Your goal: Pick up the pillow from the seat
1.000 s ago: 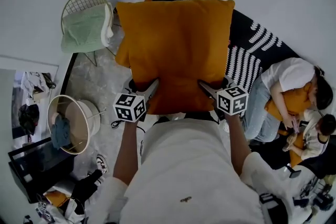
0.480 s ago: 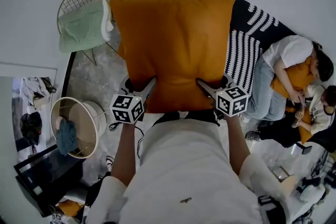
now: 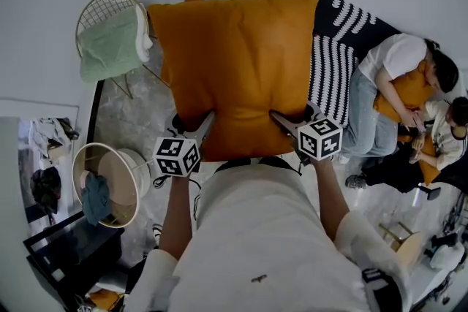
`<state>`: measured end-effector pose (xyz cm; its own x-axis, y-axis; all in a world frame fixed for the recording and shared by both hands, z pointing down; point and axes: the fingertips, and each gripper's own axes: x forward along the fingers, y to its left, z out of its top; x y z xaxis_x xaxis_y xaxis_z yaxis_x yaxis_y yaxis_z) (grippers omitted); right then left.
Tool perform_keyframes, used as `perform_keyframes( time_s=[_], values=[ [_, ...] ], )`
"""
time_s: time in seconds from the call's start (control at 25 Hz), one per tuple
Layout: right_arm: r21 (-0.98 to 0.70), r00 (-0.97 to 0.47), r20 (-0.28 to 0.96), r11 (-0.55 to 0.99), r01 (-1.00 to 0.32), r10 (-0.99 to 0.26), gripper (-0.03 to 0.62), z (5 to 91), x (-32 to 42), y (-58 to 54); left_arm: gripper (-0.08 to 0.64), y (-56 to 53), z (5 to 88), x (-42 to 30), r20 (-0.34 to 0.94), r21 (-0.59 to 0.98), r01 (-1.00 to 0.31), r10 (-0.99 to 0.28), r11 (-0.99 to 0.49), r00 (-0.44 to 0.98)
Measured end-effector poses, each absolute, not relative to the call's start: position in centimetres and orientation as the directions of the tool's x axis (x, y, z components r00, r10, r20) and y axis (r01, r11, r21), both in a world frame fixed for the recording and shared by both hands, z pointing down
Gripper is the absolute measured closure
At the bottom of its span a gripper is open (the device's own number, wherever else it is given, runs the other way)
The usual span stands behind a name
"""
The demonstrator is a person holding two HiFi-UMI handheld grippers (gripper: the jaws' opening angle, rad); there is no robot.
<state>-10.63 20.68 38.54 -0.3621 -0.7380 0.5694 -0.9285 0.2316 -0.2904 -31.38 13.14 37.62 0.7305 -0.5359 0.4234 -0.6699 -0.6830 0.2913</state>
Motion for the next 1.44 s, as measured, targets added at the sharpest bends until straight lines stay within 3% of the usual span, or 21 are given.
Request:
perform_keyframes(
  time_s=[1.44],
  values=[
    [-0.304, -0.403, 0.608, 0.268, -0.914, -0.684, 0.270, 40.3, 0.2, 36.0, 0.232, 30.0, 38.6, -20.8, 0.497, 0.290, -0.735, -0.560, -0.613, 0.663]
  ],
)
